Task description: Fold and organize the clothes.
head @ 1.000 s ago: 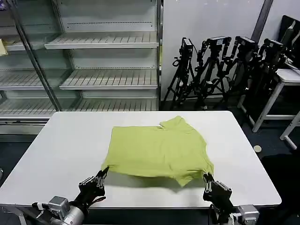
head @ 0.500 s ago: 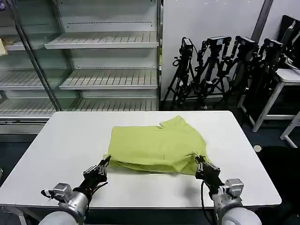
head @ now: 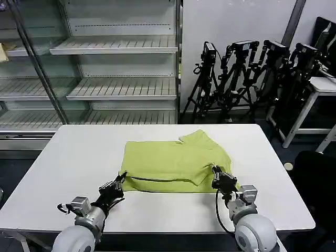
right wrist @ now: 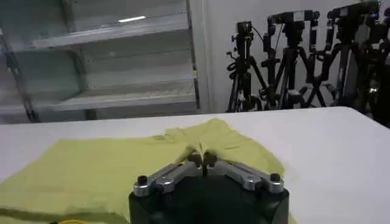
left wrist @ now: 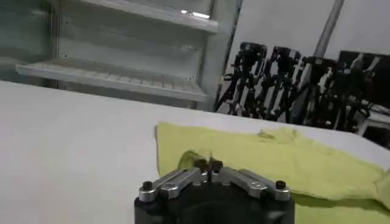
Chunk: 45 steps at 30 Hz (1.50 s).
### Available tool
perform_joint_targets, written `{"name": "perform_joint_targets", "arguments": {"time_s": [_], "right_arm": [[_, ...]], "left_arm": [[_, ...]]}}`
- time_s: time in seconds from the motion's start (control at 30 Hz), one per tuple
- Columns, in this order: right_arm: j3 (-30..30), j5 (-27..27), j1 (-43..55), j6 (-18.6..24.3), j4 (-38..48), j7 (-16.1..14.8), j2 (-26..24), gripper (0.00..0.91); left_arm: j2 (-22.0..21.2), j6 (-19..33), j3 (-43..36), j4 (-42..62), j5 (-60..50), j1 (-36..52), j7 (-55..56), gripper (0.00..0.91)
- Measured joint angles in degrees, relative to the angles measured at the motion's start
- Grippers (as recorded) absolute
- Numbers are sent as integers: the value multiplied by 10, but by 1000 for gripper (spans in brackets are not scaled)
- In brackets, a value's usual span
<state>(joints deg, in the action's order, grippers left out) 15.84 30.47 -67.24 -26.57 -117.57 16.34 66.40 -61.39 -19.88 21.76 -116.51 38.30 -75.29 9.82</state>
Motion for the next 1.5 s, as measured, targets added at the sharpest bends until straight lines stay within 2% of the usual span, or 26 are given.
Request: {"name": "perform_joint_targets", "arguments": {"time_s": [0.63, 0.67, 0.7, 0.73, 1.1, 1.5], "right_arm": [[-27, -15, 60, 4, 70, -7, 18, 0], [-29, -16, 63, 3, 73, -7, 18, 60], [-30, -17, 66, 2, 75, -7, 19, 272], [-31, -18, 67, 1, 76, -8, 19, 907], [-28, -27, 62, 1, 75, -18, 15, 907], [6, -40, 11, 12, 32, -23, -4, 907]], "left_arm": [[-2, 1, -37, 73, -18, 63, 7, 40], [-3, 1, -38, 76, -18, 65, 8, 202], [-3, 0, -39, 78, -18, 66, 8, 464], [-3, 0, -39, 79, -18, 67, 8, 897], [0, -5, -28, 68, -11, 57, 8, 907], [-2, -7, -1, -1, -4, -6, 16, 907]]}}
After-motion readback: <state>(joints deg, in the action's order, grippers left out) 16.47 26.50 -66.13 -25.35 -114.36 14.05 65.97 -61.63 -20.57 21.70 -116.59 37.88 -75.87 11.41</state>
